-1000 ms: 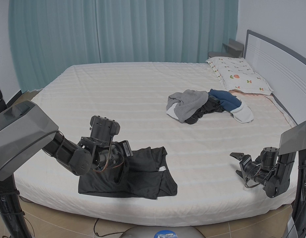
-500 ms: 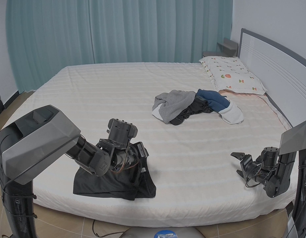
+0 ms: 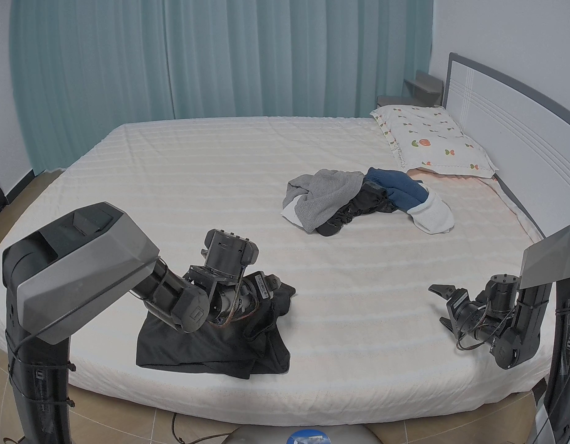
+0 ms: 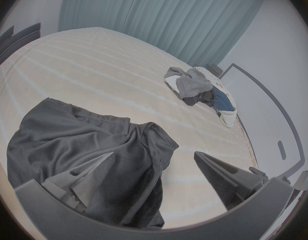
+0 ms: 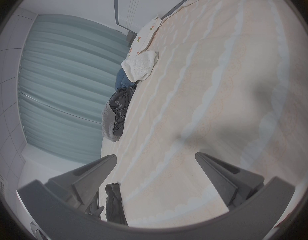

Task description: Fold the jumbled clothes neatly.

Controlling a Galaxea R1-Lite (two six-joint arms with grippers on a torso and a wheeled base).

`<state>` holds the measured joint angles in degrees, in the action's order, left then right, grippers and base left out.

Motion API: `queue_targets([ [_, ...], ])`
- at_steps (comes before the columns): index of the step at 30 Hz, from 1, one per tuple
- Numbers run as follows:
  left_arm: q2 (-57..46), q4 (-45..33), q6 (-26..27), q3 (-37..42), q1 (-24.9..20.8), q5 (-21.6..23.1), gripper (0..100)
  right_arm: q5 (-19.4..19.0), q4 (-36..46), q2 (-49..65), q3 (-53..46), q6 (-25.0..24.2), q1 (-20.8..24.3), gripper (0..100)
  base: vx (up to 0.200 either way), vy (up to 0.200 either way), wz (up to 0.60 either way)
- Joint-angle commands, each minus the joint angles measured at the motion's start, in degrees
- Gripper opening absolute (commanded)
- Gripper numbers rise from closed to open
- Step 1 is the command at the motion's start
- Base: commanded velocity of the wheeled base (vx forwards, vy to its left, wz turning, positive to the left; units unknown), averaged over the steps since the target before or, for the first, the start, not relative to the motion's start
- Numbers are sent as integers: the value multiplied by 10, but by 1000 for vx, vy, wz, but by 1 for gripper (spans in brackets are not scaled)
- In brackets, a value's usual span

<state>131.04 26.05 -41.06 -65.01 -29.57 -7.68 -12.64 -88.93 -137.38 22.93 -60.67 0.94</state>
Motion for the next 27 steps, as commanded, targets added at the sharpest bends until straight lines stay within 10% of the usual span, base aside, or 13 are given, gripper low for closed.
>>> queue_targets([
  [1, -42, 1, -16, 38, 3, -3, 100, 0, 0, -1, 0, 0, 0, 100, 0, 0, 0],
  [12, -132, 8, -83, 147, 54, 24, 100, 0, 0, -2, -1, 3, 1, 100, 0, 0, 0],
  [27, -151, 54, -145, 257, 161, 185, 100, 0, -1, -10, -7, 23, 5, 100, 0, 40, 0],
])
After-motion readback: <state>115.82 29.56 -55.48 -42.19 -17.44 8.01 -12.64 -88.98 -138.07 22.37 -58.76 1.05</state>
